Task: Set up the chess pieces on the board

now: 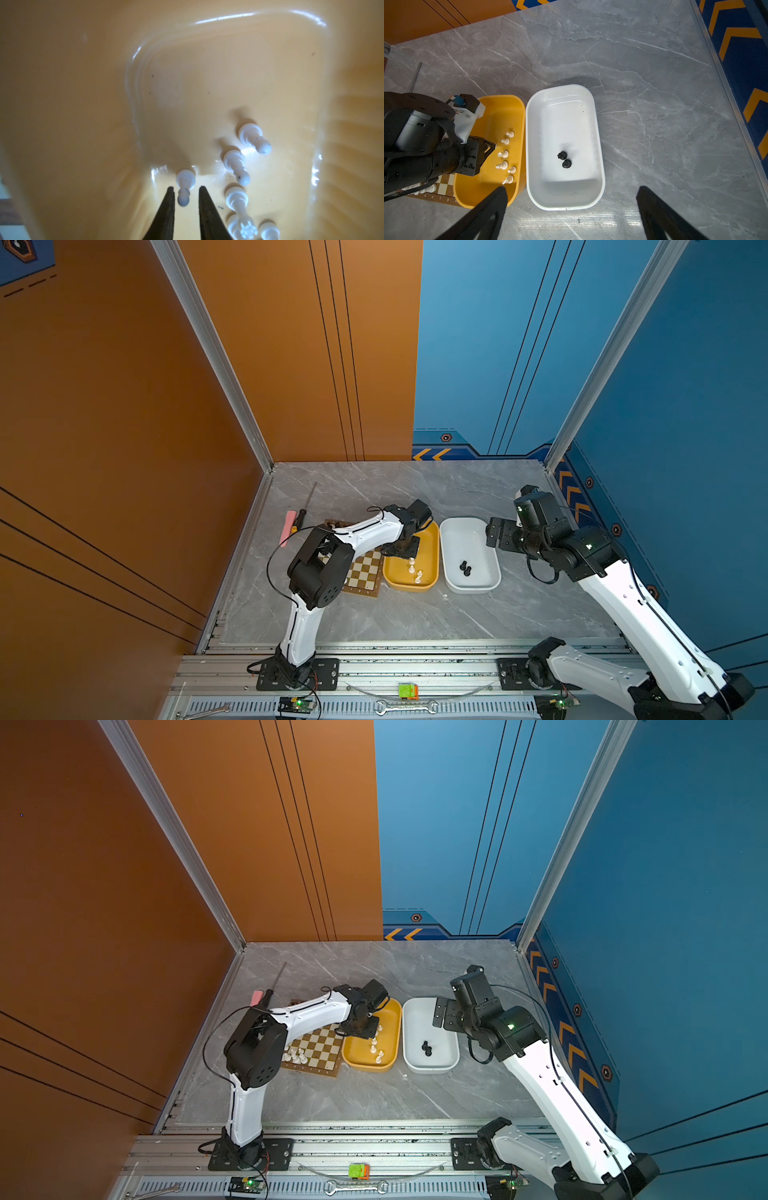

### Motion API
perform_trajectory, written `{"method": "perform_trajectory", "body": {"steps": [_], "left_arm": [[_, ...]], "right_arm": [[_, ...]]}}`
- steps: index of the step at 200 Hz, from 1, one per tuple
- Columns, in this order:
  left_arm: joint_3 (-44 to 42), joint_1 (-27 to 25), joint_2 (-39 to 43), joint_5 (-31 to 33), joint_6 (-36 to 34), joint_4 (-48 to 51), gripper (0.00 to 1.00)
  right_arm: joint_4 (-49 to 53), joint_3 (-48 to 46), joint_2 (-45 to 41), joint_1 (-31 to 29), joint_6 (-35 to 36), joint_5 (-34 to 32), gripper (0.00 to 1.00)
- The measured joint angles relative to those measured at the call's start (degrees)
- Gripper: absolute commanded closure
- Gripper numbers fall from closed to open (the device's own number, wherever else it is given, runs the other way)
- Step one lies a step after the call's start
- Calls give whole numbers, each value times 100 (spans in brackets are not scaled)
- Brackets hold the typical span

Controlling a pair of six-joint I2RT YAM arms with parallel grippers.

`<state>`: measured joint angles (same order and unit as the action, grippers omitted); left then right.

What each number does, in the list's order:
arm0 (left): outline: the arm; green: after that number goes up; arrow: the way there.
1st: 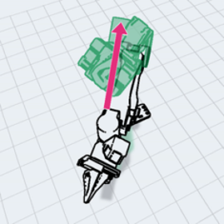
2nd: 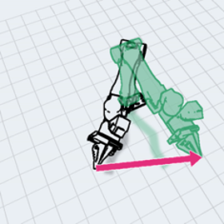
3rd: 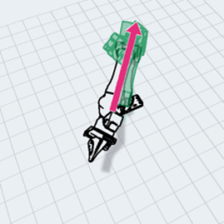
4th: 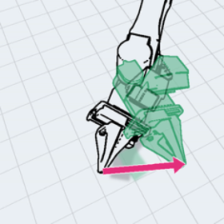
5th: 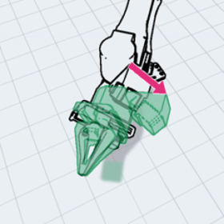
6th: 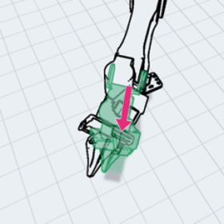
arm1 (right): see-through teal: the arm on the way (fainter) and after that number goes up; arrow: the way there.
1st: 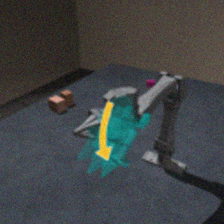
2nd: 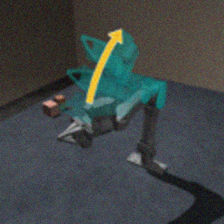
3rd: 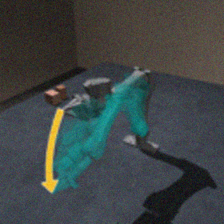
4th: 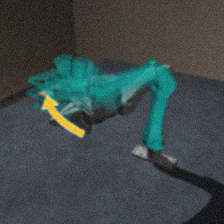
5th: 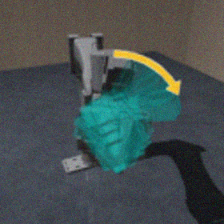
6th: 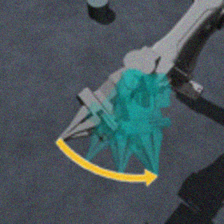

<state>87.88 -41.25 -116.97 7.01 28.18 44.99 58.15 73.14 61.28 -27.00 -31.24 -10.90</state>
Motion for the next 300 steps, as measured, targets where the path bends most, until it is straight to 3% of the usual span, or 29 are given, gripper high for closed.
{"method": "perform_trajectory", "body": {"steps": [128, 185, 242, 300], "left_arm": [[11, 17, -81, 0, 15, 7, 93], [190, 31, 0, 2, 9, 262, 94], [92, 31, 1080, 151, 17, 601, 93], [-1174, 273, 2485, 461, 192, 767, 92]], "right_arm": [[109, 0, -4, 131, 142, 85, 0], [142, 0, -17, 131, 142, 153, 0], [122, 0, 20, 105, 142, 293, 0], [-35, 2, 313, -181, 142, 350, 0]]}}
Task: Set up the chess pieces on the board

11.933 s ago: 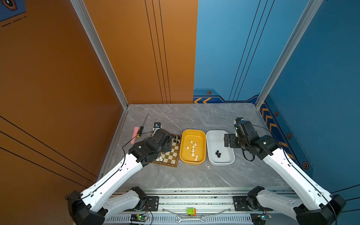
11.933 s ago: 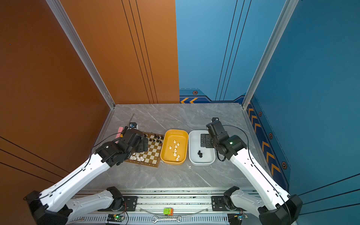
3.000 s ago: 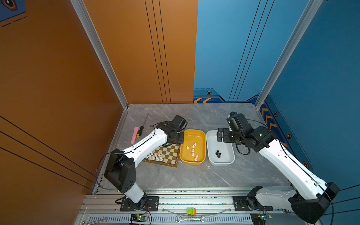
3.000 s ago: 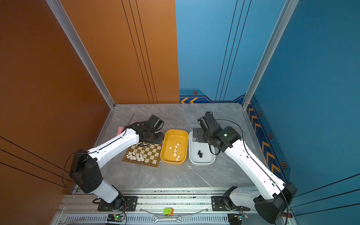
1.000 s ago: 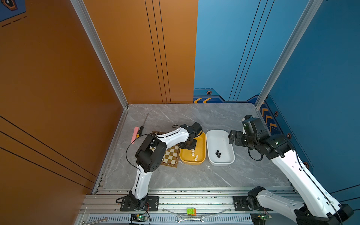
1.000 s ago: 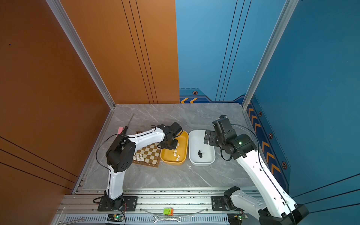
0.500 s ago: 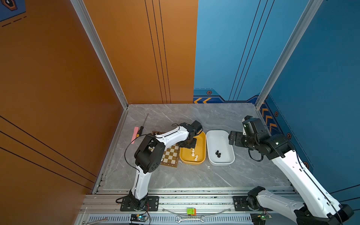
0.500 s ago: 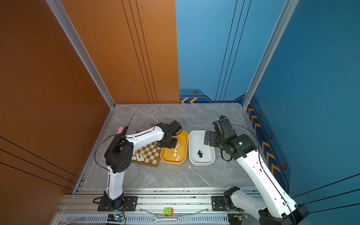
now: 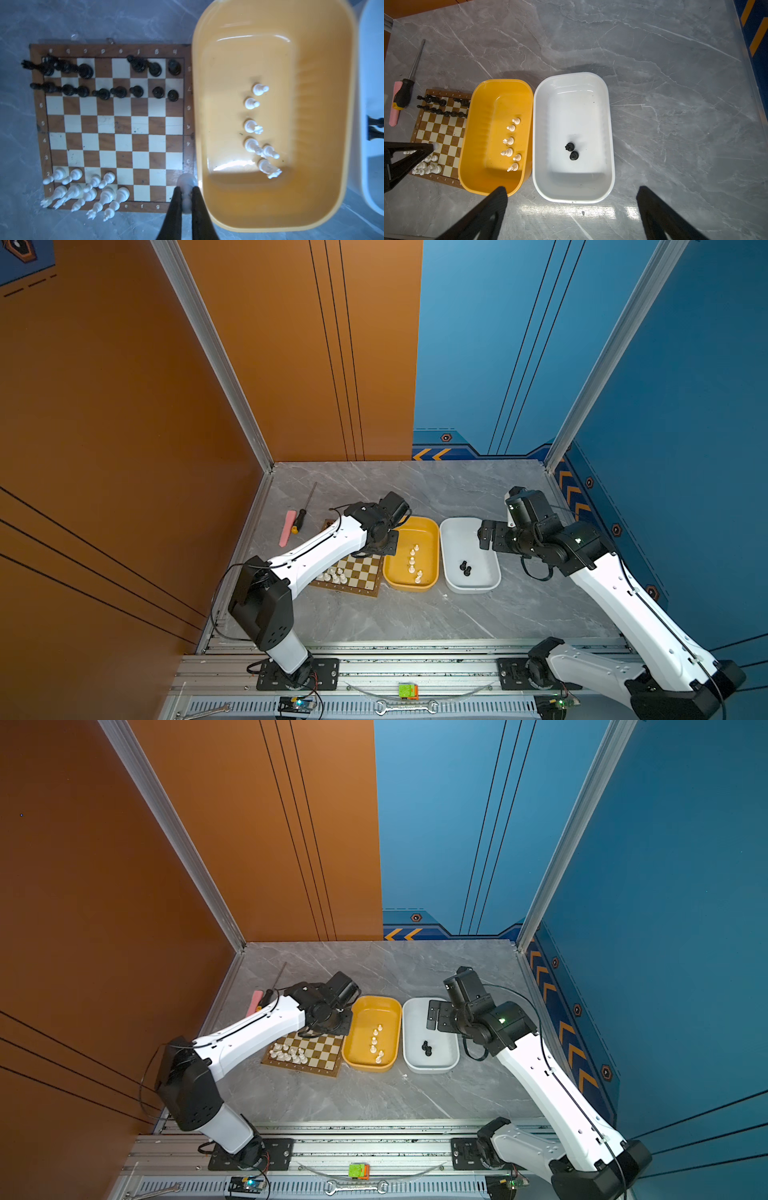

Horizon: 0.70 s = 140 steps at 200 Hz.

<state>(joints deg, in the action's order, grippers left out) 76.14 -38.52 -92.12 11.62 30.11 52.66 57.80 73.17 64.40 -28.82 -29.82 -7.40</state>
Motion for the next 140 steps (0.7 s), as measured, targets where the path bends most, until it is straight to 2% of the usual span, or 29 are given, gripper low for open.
{"method": "perform_trajectory", "body": {"steps": [62, 99, 140], "left_arm": [[-1246, 411, 334, 129, 173, -127, 92], [-1578, 748, 426, 127, 188, -382, 92], [-1888, 885, 426, 125, 188, -632, 92]], "right_arm": [[-46, 11, 173, -282, 0, 17, 0], [-72, 39, 173, -345, 0, 15, 0], [-79, 39, 173, -354, -2, 11, 0]]}}
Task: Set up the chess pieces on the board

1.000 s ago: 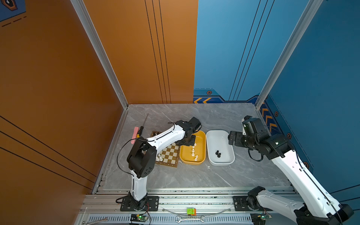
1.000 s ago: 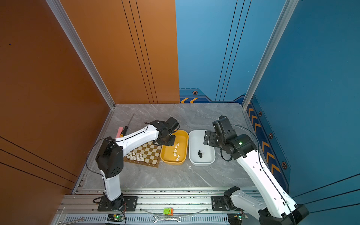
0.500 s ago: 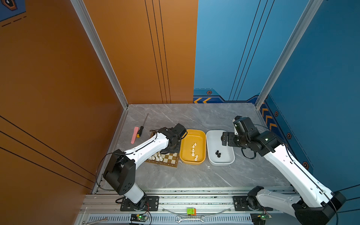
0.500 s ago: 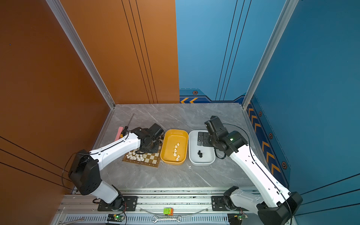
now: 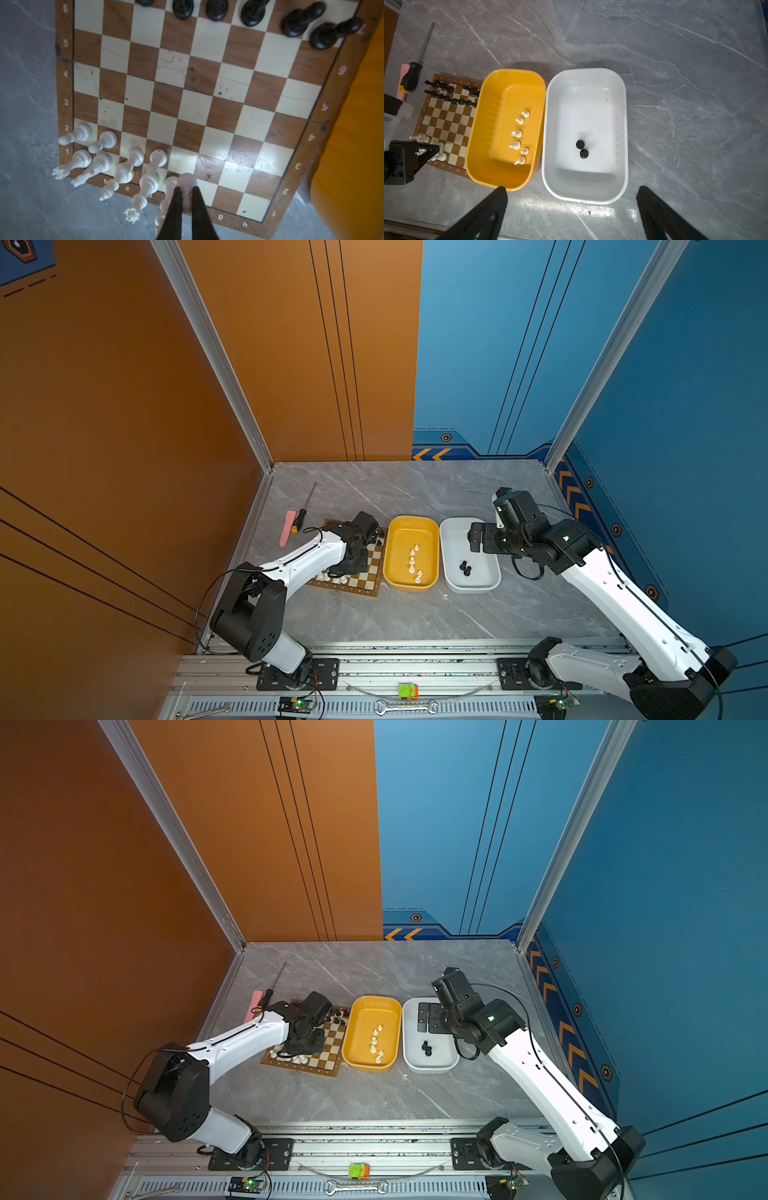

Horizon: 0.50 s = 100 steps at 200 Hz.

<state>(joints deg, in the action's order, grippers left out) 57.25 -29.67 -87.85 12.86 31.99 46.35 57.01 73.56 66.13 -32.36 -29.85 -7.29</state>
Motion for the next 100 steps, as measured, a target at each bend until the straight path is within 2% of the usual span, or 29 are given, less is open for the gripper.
{"method": "perform_trajectory", "body": {"steps": [100], "left_arm": [[-109, 133, -319, -2, -72, -260, 92]], "right_arm": [[0, 0, 0, -2, 0, -39, 0]]}}
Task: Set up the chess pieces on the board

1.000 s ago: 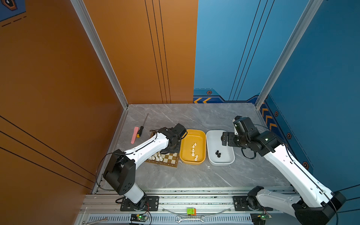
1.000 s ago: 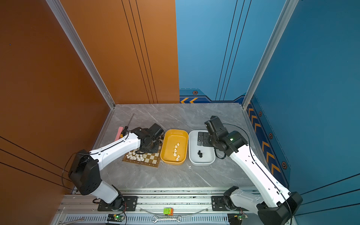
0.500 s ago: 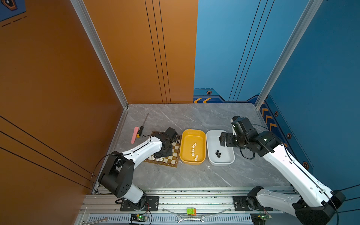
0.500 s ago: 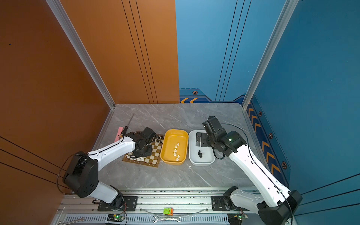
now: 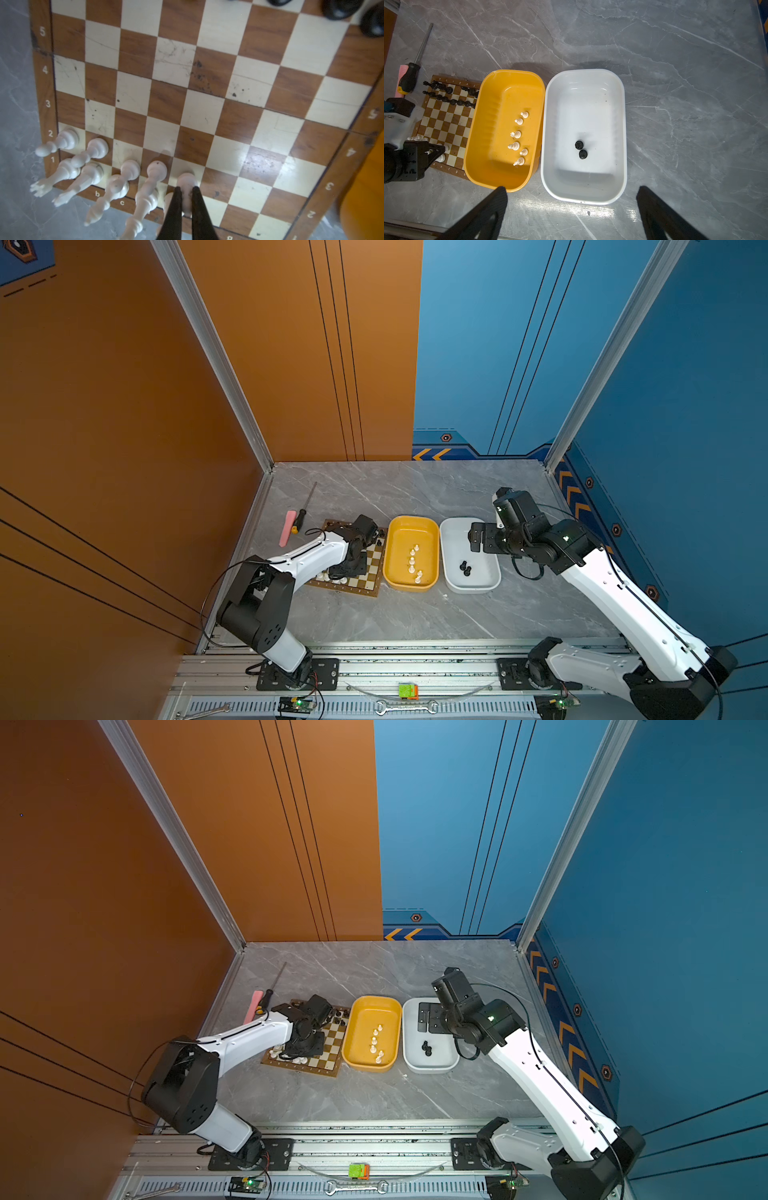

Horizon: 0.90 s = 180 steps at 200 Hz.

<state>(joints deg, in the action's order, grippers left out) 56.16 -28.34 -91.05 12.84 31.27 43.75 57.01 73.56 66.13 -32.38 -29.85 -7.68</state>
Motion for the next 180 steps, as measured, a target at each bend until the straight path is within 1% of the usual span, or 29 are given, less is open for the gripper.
{"method": "perform_trajectory", "body": {"steps": [22, 45, 113, 180], "left_arm": [[11, 22, -39, -2, -35, -33, 89], [13, 26, -55, -20, -92, -35, 78], [107, 26, -81, -173, -144, -48, 72], [723, 26, -79, -199, -166, 46, 69]], "right_arm": [[2, 22, 0, 2, 0, -2, 0], [0, 46, 0, 0, 0, -2, 0], [2, 160, 9, 0, 0, -2, 0], [0, 216, 48, 0, 2, -2, 0]]}}
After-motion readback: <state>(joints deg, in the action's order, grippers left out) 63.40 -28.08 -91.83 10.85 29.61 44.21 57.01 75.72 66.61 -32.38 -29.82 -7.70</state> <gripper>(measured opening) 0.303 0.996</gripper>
